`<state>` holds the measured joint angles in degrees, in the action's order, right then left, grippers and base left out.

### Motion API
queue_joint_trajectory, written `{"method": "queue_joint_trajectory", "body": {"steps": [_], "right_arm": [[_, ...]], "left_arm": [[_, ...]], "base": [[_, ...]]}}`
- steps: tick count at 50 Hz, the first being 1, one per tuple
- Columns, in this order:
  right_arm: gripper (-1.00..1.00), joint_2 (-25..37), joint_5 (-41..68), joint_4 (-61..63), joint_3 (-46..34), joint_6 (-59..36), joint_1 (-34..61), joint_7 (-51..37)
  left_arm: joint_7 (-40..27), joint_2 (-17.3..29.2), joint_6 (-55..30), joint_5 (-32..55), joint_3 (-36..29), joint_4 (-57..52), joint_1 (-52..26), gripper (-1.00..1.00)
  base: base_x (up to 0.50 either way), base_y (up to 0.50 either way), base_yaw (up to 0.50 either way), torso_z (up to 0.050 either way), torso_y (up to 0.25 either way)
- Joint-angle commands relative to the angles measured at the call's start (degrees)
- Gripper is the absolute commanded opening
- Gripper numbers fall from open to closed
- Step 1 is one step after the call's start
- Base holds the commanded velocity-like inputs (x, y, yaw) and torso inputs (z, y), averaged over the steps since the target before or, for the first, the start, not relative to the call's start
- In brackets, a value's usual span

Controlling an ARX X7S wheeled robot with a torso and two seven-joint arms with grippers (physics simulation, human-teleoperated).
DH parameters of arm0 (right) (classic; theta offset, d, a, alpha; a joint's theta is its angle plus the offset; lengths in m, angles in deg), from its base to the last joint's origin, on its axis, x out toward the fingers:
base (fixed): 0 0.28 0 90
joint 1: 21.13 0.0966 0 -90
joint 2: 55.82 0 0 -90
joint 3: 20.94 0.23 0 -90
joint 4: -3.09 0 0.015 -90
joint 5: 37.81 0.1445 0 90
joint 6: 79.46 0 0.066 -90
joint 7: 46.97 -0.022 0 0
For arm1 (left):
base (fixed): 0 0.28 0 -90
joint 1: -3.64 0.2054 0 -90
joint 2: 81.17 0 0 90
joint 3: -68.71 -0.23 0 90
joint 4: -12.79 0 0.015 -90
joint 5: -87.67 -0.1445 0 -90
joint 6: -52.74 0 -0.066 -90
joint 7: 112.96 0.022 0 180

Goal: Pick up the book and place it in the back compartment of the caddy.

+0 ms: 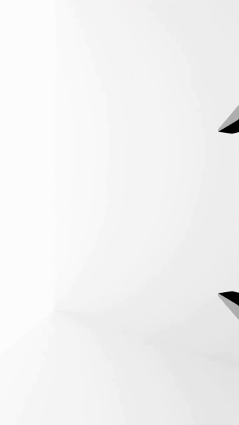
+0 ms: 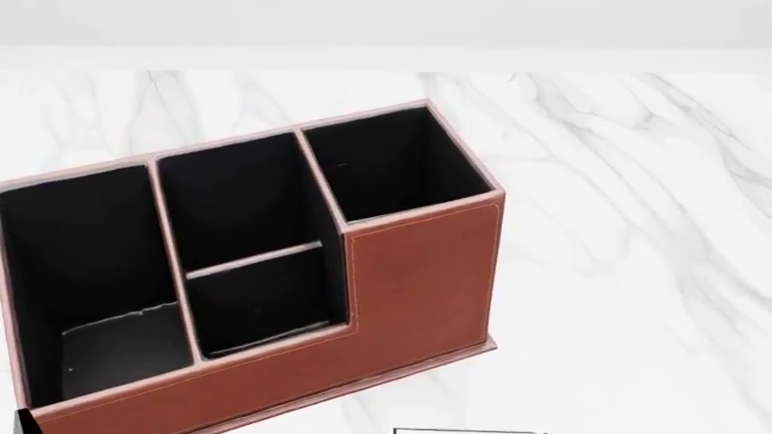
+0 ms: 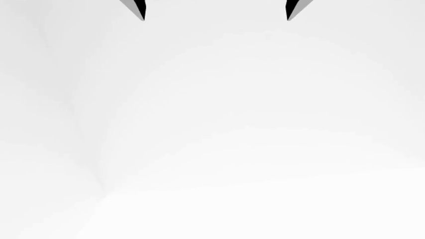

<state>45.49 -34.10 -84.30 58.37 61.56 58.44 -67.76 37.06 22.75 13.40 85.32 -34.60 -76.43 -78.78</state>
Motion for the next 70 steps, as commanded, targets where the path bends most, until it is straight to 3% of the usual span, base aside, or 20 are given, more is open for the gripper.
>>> {"method": "queue_joint_trajectory", "body": {"steps": [1,70], "right_arm": [[1.00,0.02,-0.69,0.12,0.07,-0.24,-0.04,-0.59],[1.00,1.98,1.40,-0.46,-2.49,1.08,0.47,-1.06]], "left_arm": [[-0.35,0.16,0.07,-0.17,-0.21,0.02,-0.02,1.00],[-1.94,1.50,-0.49,0.68,-1.59,-0.23,-0.38,1.00]], "base": [[0.00,0.00,0.00,0.000,0.000],[0.01,0.03,0.00,0.000,0.000]]}}
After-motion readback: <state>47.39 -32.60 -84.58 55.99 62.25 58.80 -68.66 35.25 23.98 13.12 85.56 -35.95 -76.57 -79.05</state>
